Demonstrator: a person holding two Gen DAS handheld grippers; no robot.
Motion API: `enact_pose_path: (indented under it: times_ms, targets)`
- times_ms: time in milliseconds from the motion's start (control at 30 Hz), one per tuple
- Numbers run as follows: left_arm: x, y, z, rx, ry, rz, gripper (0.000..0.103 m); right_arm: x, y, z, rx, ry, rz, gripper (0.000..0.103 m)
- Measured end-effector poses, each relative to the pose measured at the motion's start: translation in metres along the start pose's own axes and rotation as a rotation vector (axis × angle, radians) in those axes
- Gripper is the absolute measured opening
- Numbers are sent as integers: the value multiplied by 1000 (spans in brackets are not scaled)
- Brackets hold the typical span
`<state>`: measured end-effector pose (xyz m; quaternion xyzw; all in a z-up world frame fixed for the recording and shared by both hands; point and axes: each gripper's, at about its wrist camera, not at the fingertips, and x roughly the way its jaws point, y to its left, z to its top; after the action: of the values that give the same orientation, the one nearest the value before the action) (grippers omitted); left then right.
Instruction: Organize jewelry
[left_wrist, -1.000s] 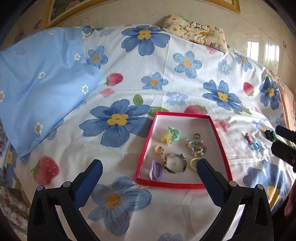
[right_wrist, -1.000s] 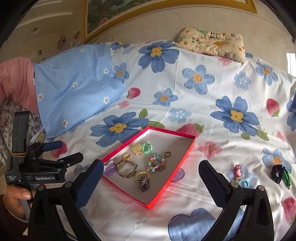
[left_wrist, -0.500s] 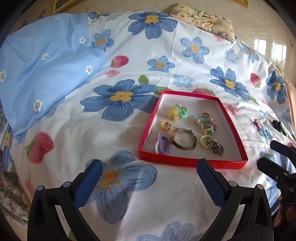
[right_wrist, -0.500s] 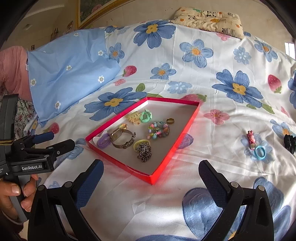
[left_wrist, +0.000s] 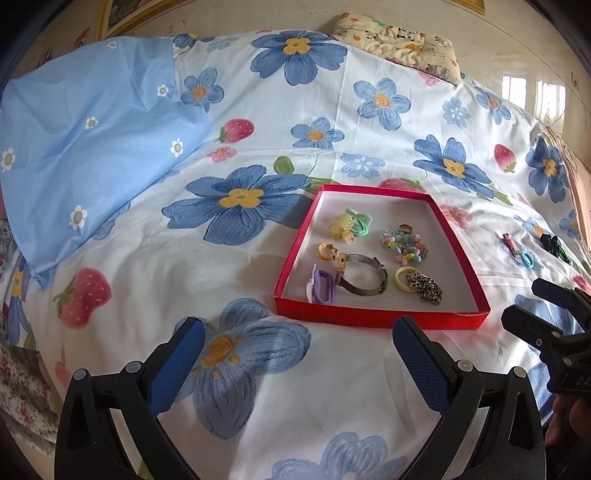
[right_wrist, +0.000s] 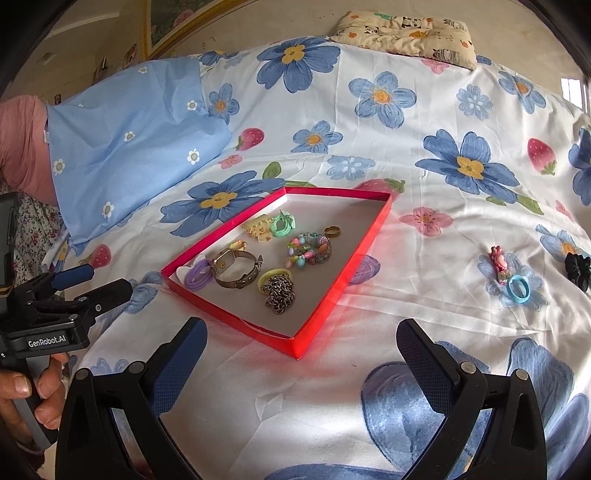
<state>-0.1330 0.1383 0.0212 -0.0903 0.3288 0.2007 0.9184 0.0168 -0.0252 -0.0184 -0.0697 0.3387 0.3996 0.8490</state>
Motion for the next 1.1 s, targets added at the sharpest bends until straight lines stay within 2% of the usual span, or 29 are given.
enact_pose_path:
  times_ms: [1100]
  targets:
    - [-7, -4, 1, 26, -4, 0, 103, -3, 0, 1, 16, -12, 5, 103]
